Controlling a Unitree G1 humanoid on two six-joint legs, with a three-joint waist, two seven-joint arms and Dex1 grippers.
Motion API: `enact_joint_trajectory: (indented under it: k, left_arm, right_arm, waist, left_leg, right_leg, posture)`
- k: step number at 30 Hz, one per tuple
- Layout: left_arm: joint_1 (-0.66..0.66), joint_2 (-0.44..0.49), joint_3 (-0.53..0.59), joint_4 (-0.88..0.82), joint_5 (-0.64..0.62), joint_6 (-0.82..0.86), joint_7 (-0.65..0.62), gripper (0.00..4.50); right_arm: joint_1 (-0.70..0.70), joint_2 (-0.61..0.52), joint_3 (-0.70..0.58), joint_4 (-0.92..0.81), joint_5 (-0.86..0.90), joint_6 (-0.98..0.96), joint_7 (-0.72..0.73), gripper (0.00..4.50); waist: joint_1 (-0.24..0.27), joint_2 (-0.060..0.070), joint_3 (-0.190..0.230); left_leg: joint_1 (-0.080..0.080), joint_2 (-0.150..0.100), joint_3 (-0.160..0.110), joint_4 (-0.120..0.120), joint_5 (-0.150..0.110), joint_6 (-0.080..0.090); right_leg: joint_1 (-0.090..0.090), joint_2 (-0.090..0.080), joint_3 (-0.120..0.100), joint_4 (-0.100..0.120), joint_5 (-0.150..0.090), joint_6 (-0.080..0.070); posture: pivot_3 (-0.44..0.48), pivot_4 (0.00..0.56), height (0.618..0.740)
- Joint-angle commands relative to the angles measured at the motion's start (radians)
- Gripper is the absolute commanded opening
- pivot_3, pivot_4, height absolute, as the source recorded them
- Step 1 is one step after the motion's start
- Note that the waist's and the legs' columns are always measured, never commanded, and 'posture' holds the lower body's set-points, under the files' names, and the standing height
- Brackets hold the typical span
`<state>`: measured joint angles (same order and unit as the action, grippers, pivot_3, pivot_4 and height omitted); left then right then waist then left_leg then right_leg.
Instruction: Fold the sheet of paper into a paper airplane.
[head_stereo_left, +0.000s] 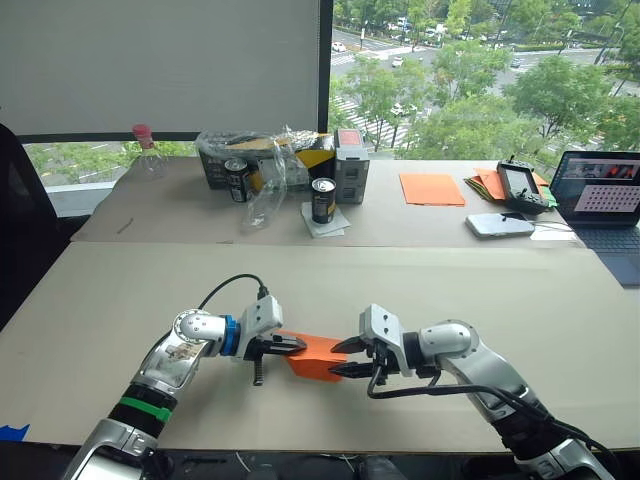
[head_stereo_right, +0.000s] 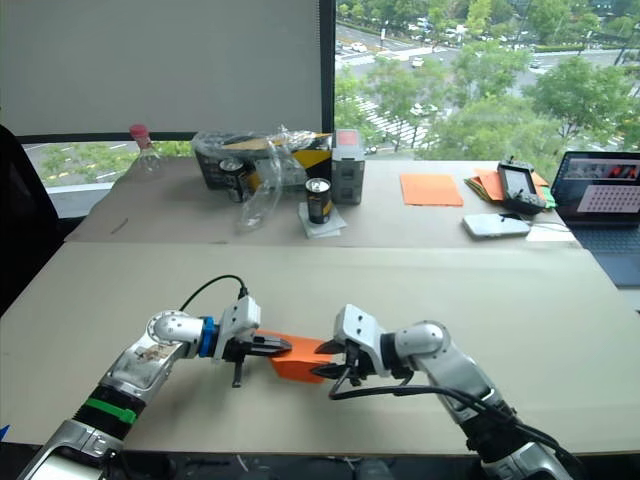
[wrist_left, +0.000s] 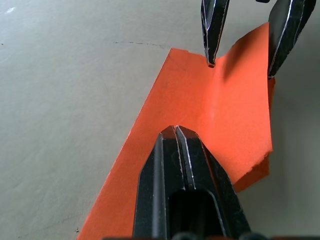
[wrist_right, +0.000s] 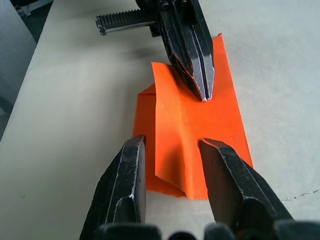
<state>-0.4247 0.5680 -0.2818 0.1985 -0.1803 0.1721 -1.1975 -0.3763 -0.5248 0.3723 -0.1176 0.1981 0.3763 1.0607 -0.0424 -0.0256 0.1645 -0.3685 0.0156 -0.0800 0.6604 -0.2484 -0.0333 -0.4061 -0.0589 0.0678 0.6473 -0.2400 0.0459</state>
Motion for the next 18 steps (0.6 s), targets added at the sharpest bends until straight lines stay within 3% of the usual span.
enact_joint_trajectory:
  k: [1, 5, 18]
  left_arm:
    - [0.02, 0.007, -0.039, 0.045, 0.053, 0.009, -0.005, 0.0]
    - [0.02, 0.009, -0.04, 0.047, 0.053, 0.006, -0.006, 0.0]
    - [0.017, 0.004, -0.047, 0.055, 0.058, -0.003, -0.001, 0.0]
  right_arm:
    - [-0.009, 0.021, -0.044, -0.018, 0.057, 0.031, 0.003, 1.31]
    - [-0.013, 0.029, -0.078, -0.015, 0.122, 0.12, 0.011, 0.04]
    - [-0.163, 0.084, -0.111, 0.149, 0.247, 0.426, 0.02, 0.04]
  waist:
    - [0.0, 0.0, 0.0]
    - [0.0, 0.0, 0.0]
    - [0.0, 0.0, 0.0]
  left_leg:
    - [0.0, 0.0, 0.0, 0.0, 0.0, 0.0]
    - [0.0, 0.0, 0.0, 0.0, 0.0, 0.0]
    - [0.0, 0.0, 0.0, 0.0, 0.0, 0.0]
  right_leg:
    - [0.0, 0.0, 0.0, 0.0, 0.0, -0.001]
    - [0.0, 0.0, 0.0, 0.0, 0.0, -0.001]
    - [0.0, 0.0, 0.0, 0.0, 0.001, -0.001]
  posture:
    - [0.0, 0.15, 0.73]
    - [0.0, 0.15, 0.73]
    - [0.0, 0.15, 0.73]
